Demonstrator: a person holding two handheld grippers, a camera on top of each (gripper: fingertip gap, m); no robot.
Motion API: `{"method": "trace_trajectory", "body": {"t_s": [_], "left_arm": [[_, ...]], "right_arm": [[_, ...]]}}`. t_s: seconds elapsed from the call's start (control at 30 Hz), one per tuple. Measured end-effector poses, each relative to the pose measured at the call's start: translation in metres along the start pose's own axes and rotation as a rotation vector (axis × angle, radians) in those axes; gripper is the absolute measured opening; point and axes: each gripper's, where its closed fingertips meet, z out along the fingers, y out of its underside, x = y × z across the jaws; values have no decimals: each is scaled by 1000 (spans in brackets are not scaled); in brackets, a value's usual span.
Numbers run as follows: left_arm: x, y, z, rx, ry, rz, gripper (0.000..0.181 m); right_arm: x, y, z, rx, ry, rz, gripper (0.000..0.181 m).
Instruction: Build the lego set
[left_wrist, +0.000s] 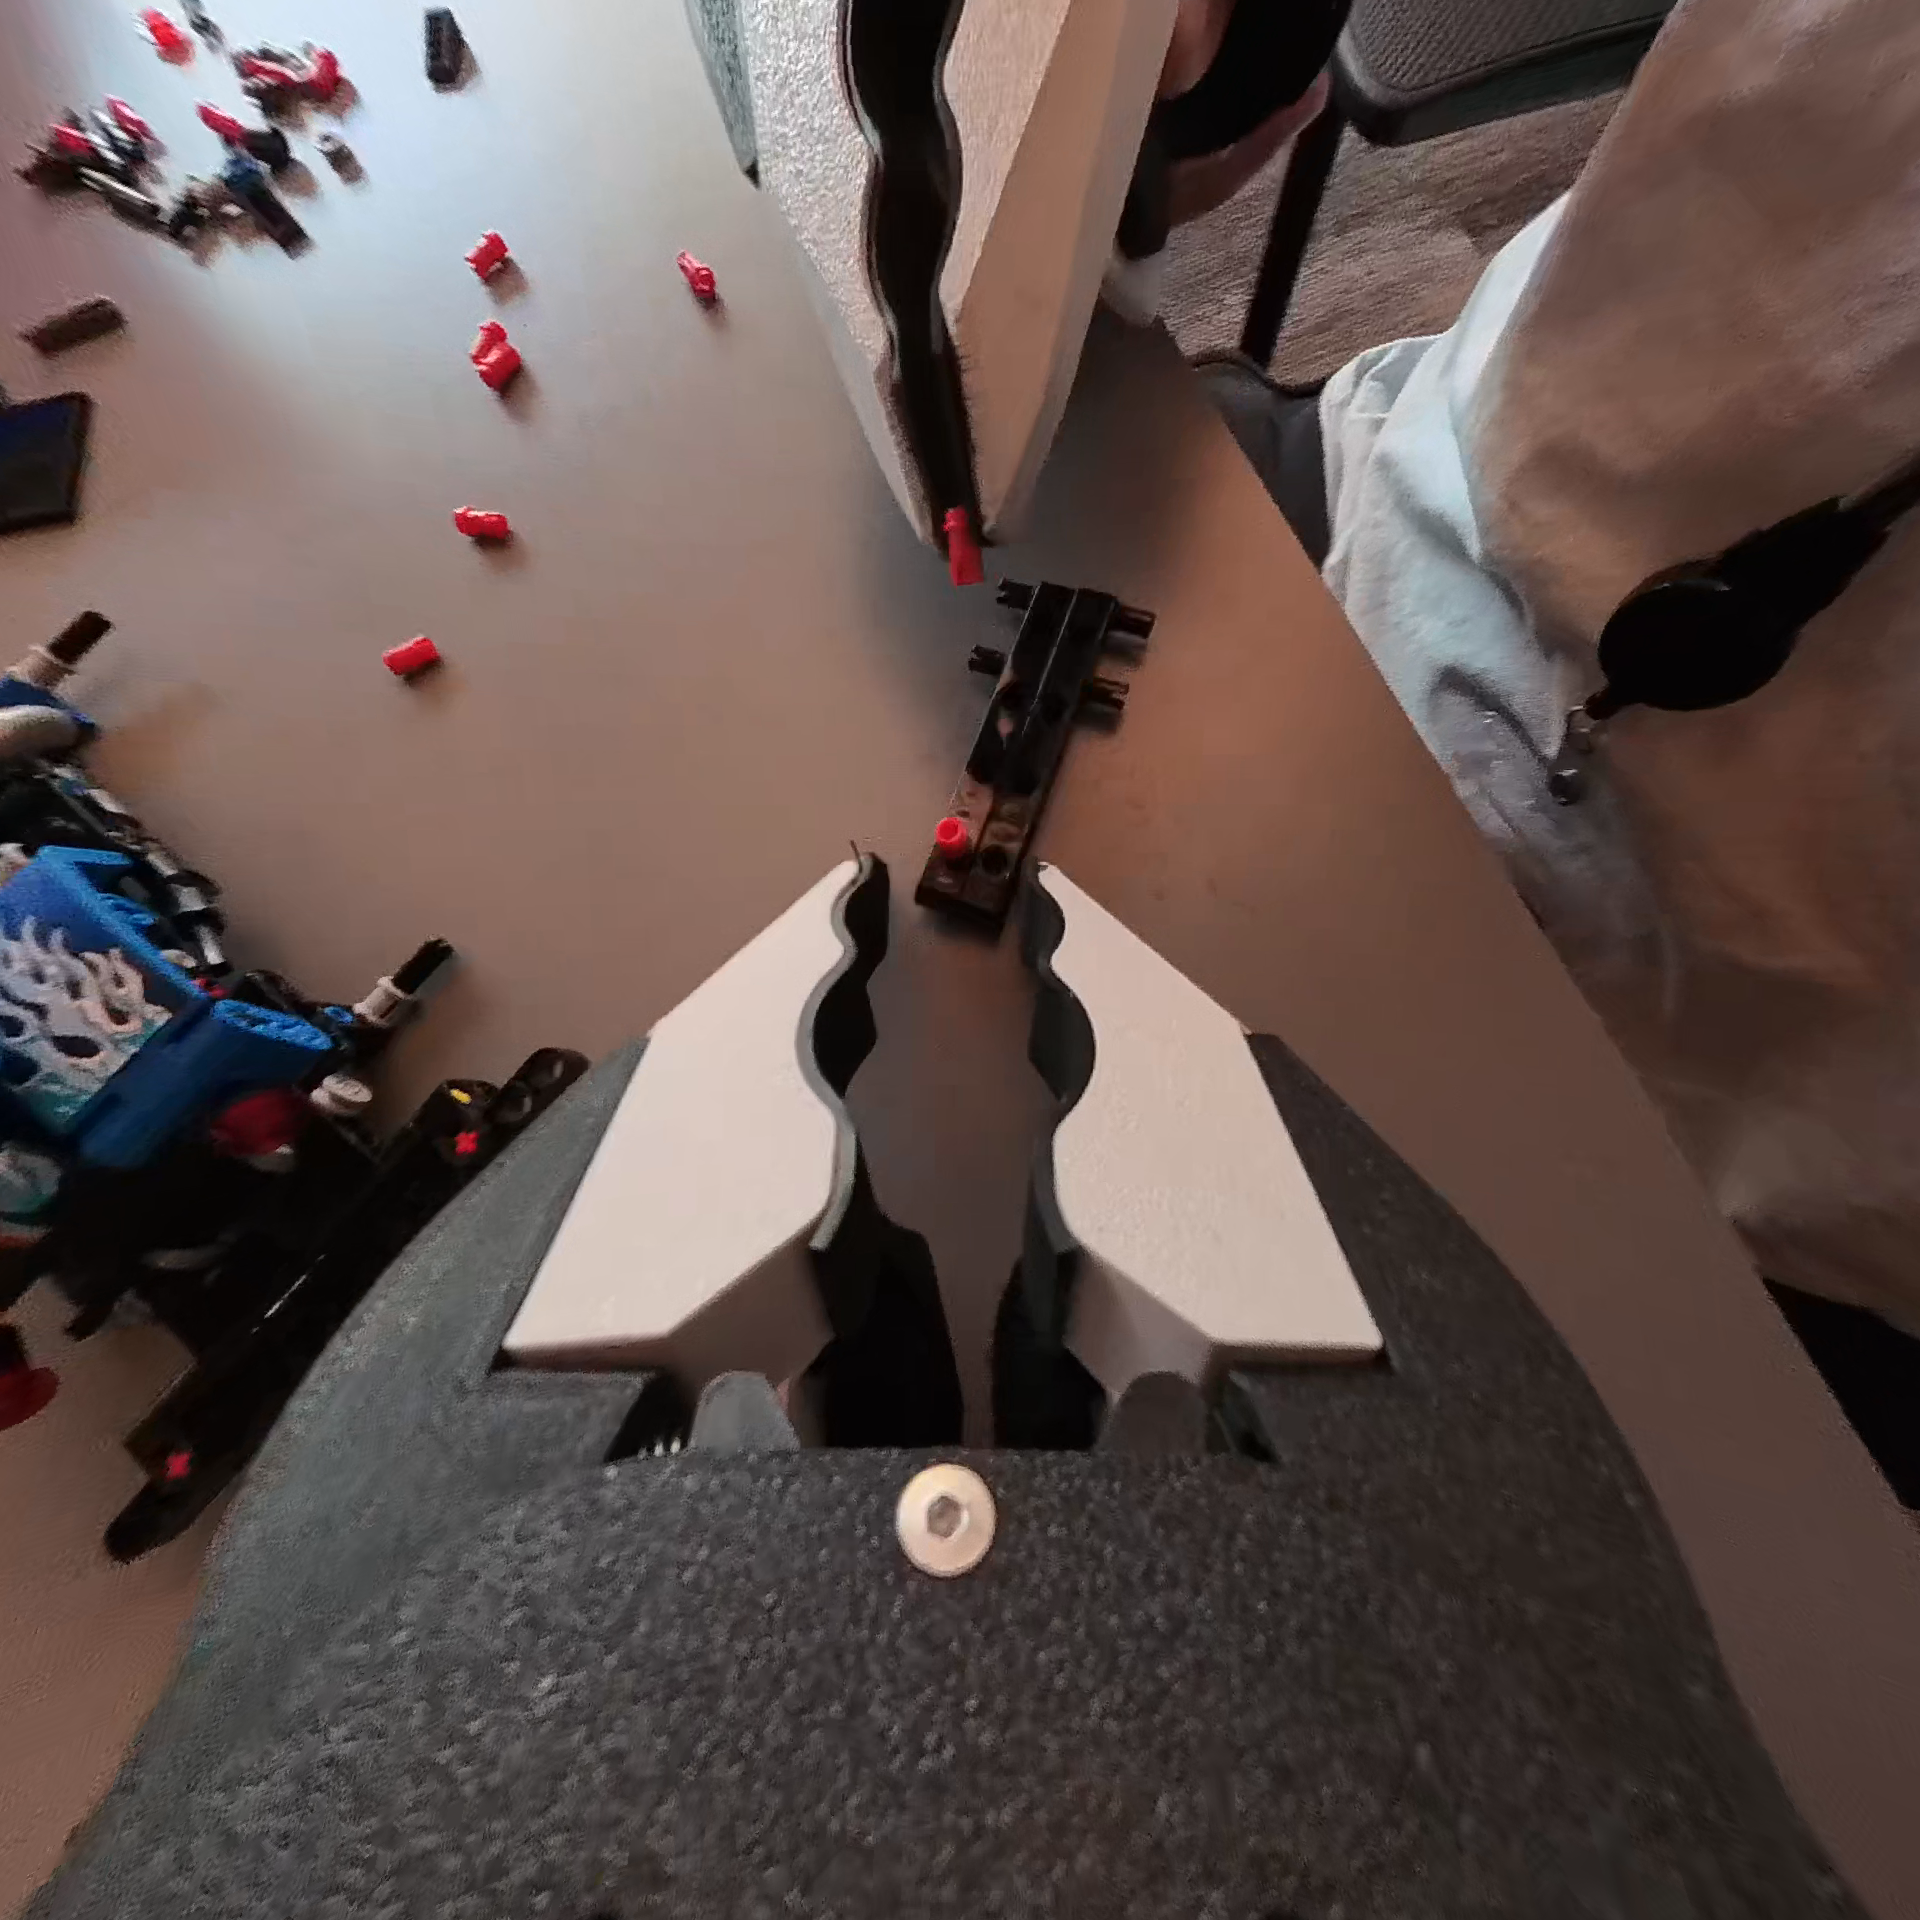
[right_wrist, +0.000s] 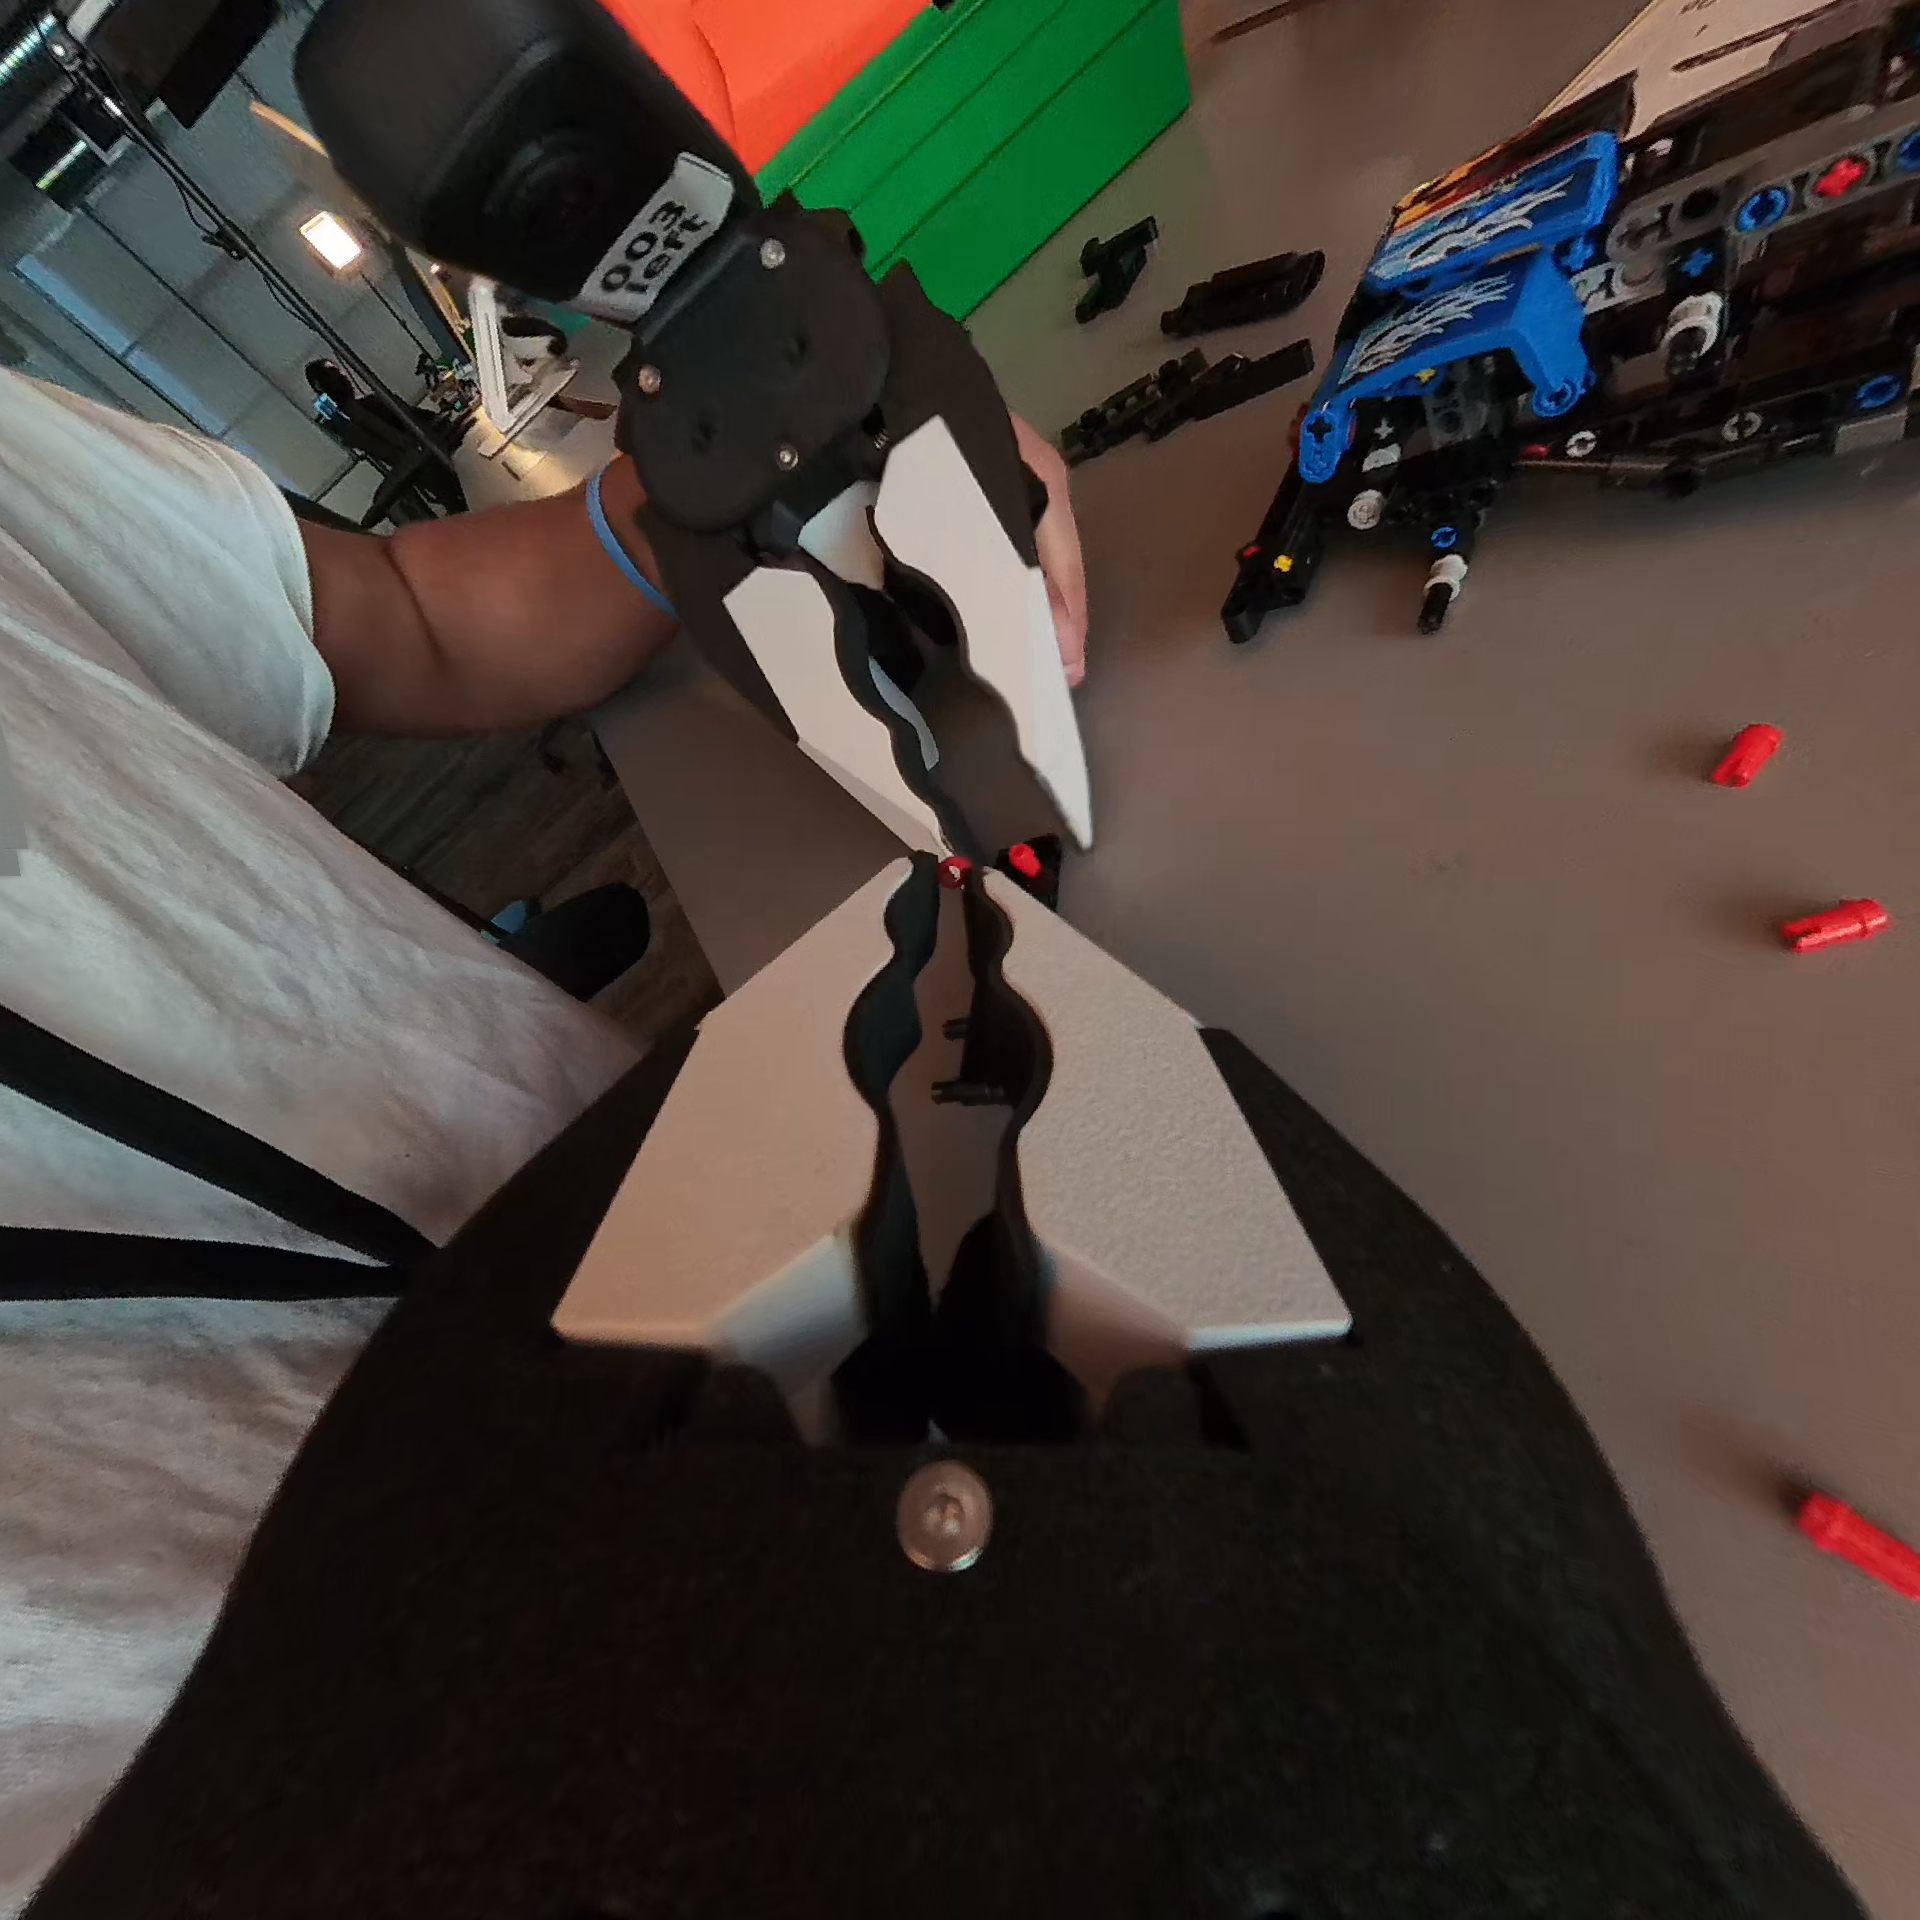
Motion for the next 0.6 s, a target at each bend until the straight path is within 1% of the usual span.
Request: {"method": "trace_trajectory", "body": {"t_s": [0.1,0.17,0.33,0.43,0.53,0.6], "left_arm": [[1,-3,-6,26,-43,33,19],[4,-4,-8,45,-40,42,16],[8,-2,-3,41,-33,52,10],[13,-5,-2,48,2,26,11],[12,-5,-2,51,3,22,14],[6,-5,-3,56,-10,-8,26]], "right_arm": [[1,-2,1,0,-4,7,4],[2,-2,1,1,-8,15,4],[2,-2,1,-4,-5,21,4],[3,0,2,-12,-2,23,4],[2,0,2,-10,-4,24,4],[1,0,1,-9,-8,20,4]]}}
